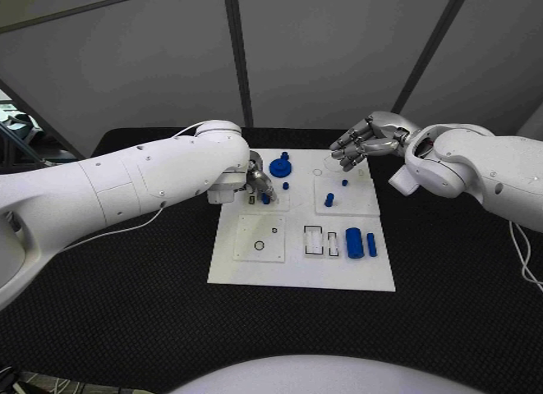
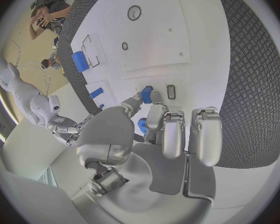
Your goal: Assemble the parts on the task board
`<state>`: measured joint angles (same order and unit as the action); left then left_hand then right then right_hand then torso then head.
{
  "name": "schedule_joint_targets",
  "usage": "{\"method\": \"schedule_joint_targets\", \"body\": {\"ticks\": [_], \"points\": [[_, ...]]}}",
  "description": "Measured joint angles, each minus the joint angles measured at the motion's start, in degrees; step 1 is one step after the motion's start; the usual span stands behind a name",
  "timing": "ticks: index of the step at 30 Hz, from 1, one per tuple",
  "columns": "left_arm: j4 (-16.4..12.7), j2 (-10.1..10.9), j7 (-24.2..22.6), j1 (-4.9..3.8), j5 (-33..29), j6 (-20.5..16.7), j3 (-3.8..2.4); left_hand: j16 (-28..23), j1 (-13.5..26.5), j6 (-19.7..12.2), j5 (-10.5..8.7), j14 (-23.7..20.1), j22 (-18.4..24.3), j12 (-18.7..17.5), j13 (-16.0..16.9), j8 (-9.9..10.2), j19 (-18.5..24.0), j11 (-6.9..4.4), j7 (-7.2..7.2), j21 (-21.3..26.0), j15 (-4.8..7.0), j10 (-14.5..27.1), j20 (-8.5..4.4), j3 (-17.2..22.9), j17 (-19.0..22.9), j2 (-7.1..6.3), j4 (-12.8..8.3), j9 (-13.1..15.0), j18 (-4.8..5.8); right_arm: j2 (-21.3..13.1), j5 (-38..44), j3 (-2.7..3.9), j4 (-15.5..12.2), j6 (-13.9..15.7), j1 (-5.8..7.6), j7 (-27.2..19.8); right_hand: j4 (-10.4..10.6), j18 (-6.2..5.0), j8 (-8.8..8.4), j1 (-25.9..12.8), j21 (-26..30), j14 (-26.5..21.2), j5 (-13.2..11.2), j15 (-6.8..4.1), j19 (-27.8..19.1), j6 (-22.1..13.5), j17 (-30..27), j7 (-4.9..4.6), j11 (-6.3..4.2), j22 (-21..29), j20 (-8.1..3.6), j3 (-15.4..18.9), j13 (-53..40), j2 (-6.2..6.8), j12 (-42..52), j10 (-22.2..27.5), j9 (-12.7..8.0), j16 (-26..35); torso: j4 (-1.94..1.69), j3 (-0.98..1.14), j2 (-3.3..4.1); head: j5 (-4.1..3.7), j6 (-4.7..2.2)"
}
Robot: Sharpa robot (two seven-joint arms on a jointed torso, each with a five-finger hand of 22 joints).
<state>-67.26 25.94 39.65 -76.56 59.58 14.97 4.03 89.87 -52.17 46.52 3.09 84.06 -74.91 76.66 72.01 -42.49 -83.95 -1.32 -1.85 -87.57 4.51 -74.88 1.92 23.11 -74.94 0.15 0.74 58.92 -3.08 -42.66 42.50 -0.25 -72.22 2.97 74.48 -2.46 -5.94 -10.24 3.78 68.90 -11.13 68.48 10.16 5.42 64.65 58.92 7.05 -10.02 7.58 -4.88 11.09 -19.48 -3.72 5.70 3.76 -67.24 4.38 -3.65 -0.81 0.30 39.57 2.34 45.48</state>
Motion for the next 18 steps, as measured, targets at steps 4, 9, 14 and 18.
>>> {"method": "schedule_joint_targets", "body": {"ticks": [4,9,14,18], "points": [[0.04,0.0,0.0,0.04,0.02,-0.09,0.0,0.0,0.45,0.08,0.0,0.0,0.0,0.0,0.0,0.0,-0.18,0.0,-0.08,0.0,0.0,0.0,-0.18,-0.77,0.0,-0.45,0.77,0.0,0.0,0.01,0.0,0.0,0.03,0.0,0.0,-0.01,0.0,0.0,0.0,0.0,0.0,0.0,0.0,0.0,0.0,0.0,-0.05,0.0,0.02,0.07,0.0,0.0,0.0,0.0,0.0,0.02,0.0,0.0,0.0,0.0,0.0,-0.03,-0.08],[0.03,0.0,0.01,0.07,0.04,-0.22,-0.01,0.0,1.15,0.08,0.0,0.0,0.0,0.29,0.07,0.0,-0.18,0.0,-0.08,0.0,0.0,0.0,-0.18,-1.86,0.0,-1.15,1.86,0.16,0.0,0.01,0.0,0.0,0.08,0.0,0.0,-0.02,0.19,0.0,0.0,-0.17,0.21,0.0,0.0,0.0,0.0,0.0,-0.07,0.0,0.2,0.09,0.0,0.19,0.0,-0.17,0.0,0.2,0.0,0.0,0.0,0.01,0.0,-0.09,-0.14],[-0.02,0.01,0.01,0.1,0.05,-0.33,-0.02,0.0,1.73,0.08,0.0,0.0,0.0,0.29,0.07,0.0,-0.18,0.01,-0.08,0.0,0.0,0.01,-0.18,-3.29,0.0,-1.73,3.29,0.34,0.0,0.03,0.0,0.0,0.14,0.0,0.0,-0.03,0.19,0.0,0.0,-0.23,0.21,0.0,0.0,0.0,-0.01,0.0,-0.06,0.0,0.2,0.1,-0.01,0.19,0.0,-0.23,0.0,0.2,0.0,0.0,0.0,0.01,0.0,-0.13,-0.18],[-0.12,0.05,0.01,0.1,0.06,-0.39,-0.04,0.0,2.41,0.08,0.0,0.0,0.0,0.29,0.13,0.0,-0.18,0.01,-0.08,0.0,0.0,0.01,-0.18,-4.11,0.0,-2.41,4.45,0.5,0.0,0.07,0.0,0.0,0.19,0.0,0.0,-0.03,0.19,0.0,0.0,-0.23,0.21,0.0,0.0,0.0,-0.01,0.0,-0.13,0.0,0.2,0.17,-0.01,0.18,0.0,-0.23,0.0,0.2,0.0,0.0,-0.01,0.01,0.02,-0.14,-0.2]]}}
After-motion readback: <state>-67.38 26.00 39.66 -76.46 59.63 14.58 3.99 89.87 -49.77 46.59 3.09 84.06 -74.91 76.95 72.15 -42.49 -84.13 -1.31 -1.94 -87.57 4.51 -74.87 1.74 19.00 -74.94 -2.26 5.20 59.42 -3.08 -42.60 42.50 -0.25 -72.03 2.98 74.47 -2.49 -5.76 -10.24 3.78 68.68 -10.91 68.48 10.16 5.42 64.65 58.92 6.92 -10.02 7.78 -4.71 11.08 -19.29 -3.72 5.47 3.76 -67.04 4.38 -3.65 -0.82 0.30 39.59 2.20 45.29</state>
